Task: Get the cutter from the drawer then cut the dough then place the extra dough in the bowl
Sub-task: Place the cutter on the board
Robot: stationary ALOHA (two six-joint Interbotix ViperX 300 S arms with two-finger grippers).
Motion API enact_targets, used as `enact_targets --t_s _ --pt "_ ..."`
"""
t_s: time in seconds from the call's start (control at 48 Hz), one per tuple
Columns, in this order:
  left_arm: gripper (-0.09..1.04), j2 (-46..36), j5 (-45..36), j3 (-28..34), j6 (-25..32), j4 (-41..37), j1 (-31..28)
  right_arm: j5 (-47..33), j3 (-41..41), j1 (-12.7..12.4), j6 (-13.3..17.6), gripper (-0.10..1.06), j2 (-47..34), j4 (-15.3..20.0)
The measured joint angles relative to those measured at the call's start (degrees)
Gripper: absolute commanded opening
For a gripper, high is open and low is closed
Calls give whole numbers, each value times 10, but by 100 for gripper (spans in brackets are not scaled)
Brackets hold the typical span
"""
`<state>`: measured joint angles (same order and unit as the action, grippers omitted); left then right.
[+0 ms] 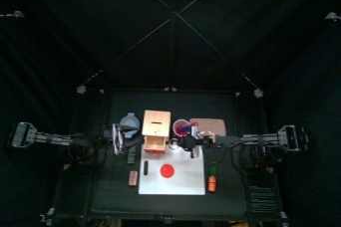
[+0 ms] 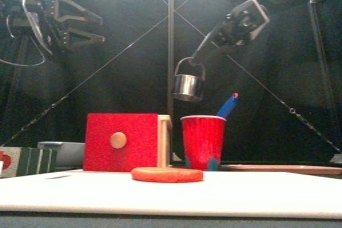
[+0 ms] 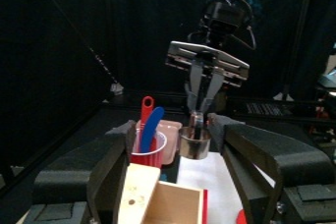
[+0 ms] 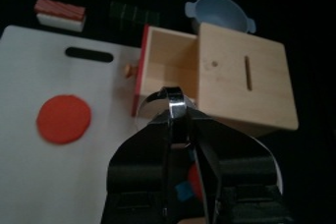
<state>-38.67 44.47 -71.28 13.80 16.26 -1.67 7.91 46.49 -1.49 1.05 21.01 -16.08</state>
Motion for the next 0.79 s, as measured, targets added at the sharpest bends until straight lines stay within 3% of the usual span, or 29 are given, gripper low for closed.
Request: enact_targets --t_s 0.312,0.625,0.792 --pt "94 14 0 13 0 0 -1 -3 69 4 4 51 4 65" --pt "94 22 0 18 0 1 -7 -101 94 24 4 51 -48 72" --pt "94 37 0 19 0 1 -16 -108 92 29 5 51 -80 85"
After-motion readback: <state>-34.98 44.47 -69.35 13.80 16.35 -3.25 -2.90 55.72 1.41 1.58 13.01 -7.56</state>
